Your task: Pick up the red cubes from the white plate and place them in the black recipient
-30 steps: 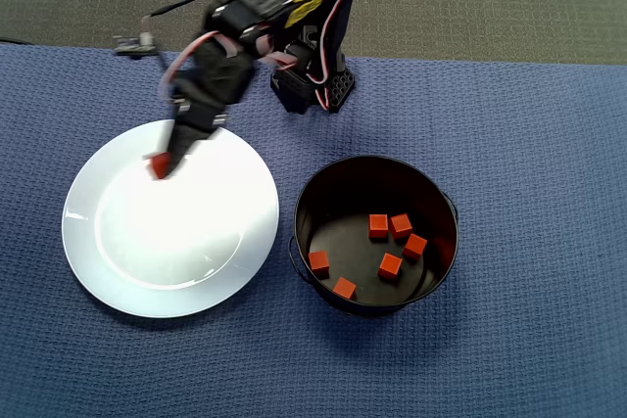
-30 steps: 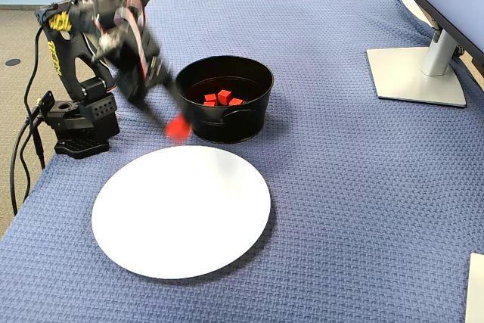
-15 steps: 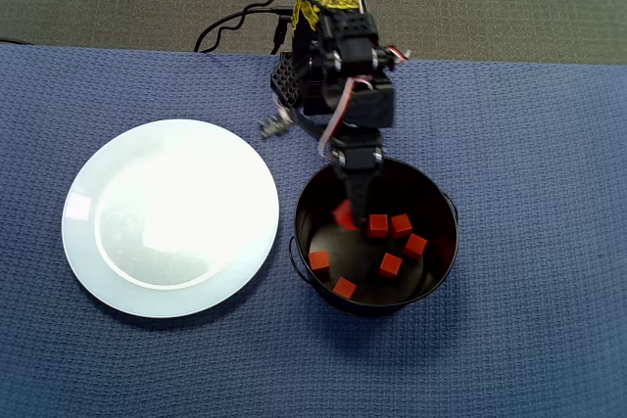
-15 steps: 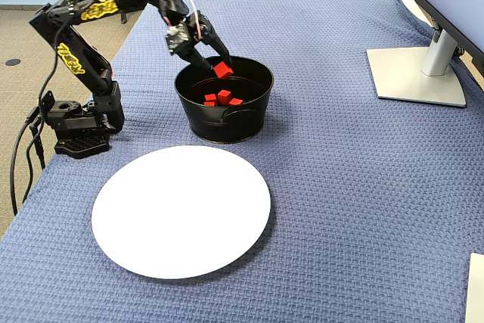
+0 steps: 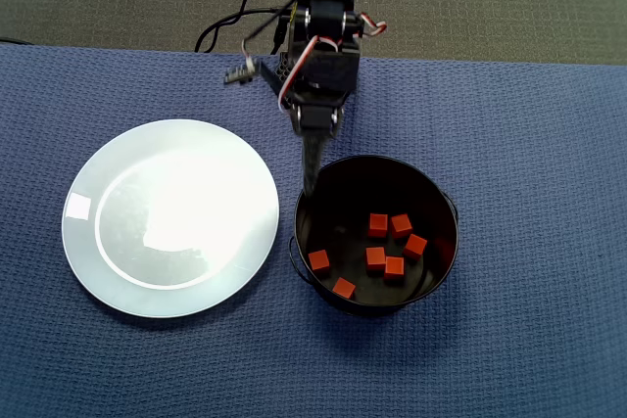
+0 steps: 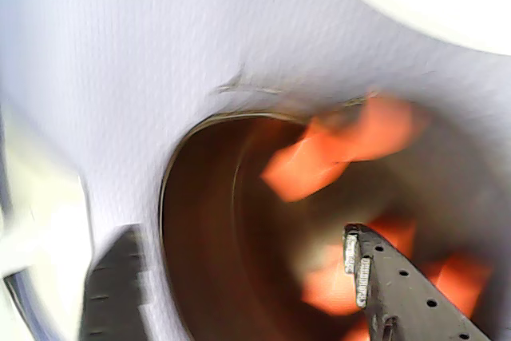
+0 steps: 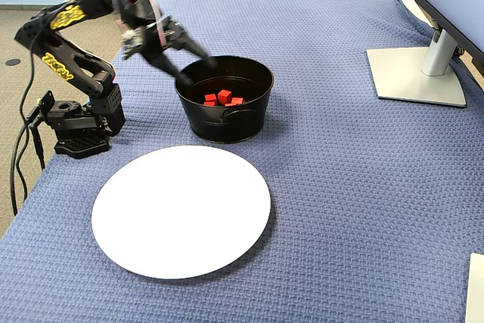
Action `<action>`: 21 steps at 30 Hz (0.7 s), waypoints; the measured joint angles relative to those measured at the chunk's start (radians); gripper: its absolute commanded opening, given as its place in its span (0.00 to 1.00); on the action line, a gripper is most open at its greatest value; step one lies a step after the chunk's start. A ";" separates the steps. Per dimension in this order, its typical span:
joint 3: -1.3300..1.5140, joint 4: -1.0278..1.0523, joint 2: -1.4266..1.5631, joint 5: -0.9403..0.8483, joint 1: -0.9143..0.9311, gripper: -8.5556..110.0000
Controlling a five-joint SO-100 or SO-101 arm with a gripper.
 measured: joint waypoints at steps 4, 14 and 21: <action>0.146 0.078 0.152 0.000 0.032 0.18; 0.491 -0.012 0.330 -0.005 0.124 0.16; 0.669 -0.061 0.451 -0.052 0.163 0.13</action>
